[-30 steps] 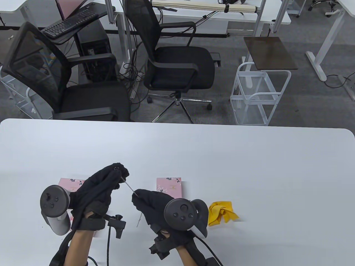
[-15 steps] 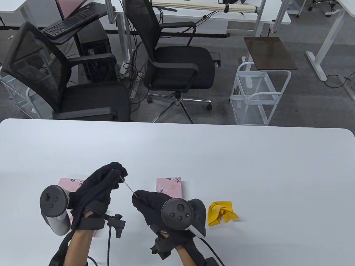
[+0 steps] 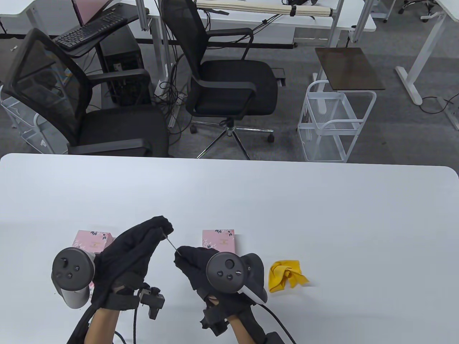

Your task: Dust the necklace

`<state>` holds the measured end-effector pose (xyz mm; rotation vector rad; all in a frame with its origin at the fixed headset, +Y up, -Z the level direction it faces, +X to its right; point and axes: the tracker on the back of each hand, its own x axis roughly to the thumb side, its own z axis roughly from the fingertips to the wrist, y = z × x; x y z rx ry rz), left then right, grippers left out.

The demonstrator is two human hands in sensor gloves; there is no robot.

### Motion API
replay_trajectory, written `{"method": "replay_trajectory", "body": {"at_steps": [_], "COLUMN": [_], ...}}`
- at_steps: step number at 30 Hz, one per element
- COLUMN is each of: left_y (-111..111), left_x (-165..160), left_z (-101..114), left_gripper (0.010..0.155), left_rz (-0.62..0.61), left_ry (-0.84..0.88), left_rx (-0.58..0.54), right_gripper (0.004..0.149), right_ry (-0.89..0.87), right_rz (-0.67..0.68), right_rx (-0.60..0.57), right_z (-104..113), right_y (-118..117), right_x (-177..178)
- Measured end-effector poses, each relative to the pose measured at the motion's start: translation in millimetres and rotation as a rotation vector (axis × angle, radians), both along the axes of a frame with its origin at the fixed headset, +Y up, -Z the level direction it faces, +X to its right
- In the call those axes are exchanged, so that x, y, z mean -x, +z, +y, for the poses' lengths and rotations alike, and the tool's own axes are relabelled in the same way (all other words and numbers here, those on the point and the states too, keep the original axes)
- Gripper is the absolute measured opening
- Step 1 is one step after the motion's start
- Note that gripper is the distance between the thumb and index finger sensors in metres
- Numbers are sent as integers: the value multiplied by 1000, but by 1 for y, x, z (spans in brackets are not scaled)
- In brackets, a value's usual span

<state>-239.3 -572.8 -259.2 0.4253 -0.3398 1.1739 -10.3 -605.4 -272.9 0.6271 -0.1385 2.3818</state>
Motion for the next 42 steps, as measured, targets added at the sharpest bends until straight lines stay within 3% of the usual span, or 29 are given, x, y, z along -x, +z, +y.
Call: {"method": "replay_trajectory", "body": {"at_steps": [11,18,23,29,32,35,42], "left_y": [2,5,9,11,10,9,9], "left_x": [0,-3,-4,-4,-3,-2,-3], "left_z": [1,2,6,7,6,4,5], "left_gripper": [38,36,36,36,36,36,37], "left_rz": [60,3,-22,-53,-62,-84,-92], "left_ry": [-50,-6,9,41,59,80,84], "left_rx": [-60,-60,-60,-50,-40,-20,-18], "right_gripper": [53,57,59,64,72,82,79], "right_ry": [115,57,76,270,372,515,784], "right_rz": [-69,-177,-236,-380,-404,-410,-551], "right_rx": [-2,-10,132,205,271,414,530], "right_z": [0,4,-22,-60,-75,-92,-133], "right_y": [-5,-9,-24,-35,-40,-45,-57], "right_x": [-9,-47,-87,-130,-141,-147,-151]}}
